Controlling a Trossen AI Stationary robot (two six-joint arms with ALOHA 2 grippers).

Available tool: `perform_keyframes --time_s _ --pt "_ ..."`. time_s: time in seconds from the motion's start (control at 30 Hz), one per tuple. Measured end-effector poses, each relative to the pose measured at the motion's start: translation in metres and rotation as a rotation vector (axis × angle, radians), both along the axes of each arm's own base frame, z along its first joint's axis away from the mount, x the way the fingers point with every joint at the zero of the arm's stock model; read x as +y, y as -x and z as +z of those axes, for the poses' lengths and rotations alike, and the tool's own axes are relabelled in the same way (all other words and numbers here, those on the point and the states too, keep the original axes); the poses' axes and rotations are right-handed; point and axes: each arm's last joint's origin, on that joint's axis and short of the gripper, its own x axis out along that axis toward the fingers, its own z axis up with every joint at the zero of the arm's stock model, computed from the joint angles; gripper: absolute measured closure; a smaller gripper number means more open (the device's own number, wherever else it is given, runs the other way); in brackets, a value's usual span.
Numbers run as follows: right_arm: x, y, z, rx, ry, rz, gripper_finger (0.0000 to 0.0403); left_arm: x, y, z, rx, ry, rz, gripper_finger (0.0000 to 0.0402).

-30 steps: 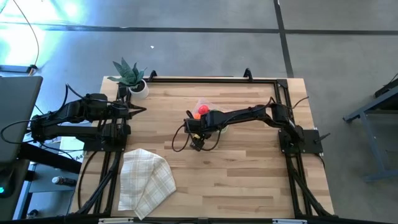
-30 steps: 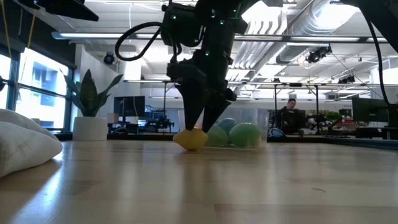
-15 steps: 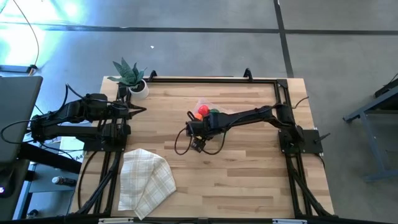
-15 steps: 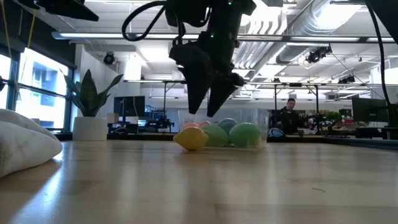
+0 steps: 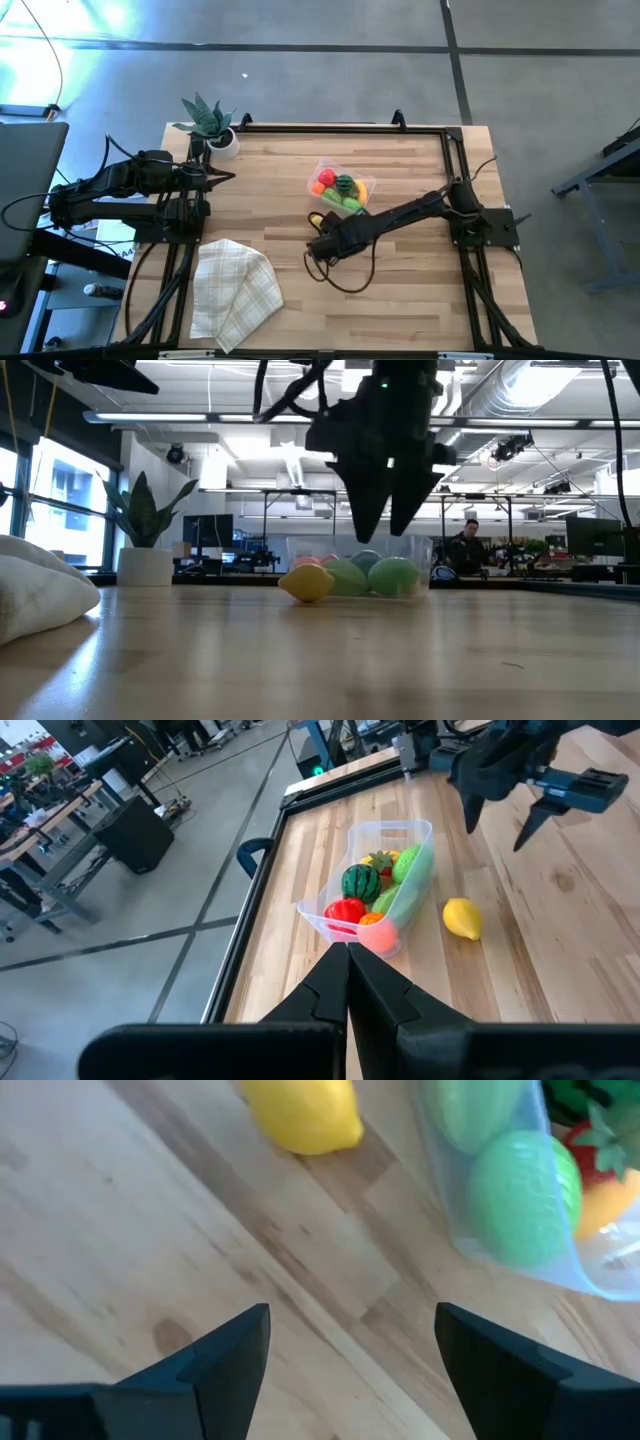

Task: Pick and placing Produce into tupperware
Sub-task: Adjust the transparent bin

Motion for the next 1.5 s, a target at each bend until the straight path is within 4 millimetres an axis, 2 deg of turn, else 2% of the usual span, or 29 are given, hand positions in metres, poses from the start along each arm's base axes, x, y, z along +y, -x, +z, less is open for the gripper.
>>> perform_keyframes --time_s 0.17,0.33,0.5,0.8,1.37,1.5 --pt "-0.007 0.002 -0.002 0.003 0.002 -0.076 0.0127 0.0 0.0 0.0 0.0 0.0 0.0 0.0401" --pt "-0.014 0.007 -0.023 -0.012 -0.028 -0.125 0.0127 0.0 0.0 0.0 0.0 0.0 0.0 0.0401" --pt "-0.026 0.017 -0.034 -0.046 -0.085 -0.165 0.0127 0.0 0.0 0.0 0.0 0.0 0.0 0.0401" --pt "-0.06 0.03 -0.035 -0.073 -0.077 -0.209 0.0127 0.0 0.0 0.0 0.0 0.0 0.0 0.0401" --pt "-0.114 0.027 -0.036 -0.061 -0.056 -0.172 0.0127 0.0 0.0 0.0 0.001 0.0 0.0 0.0401" --pt "-0.118 0.026 -0.036 -0.063 -0.072 -0.156 0.0127 0.0 0.0 0.0 0.0 0.0 0.0 0.0401"
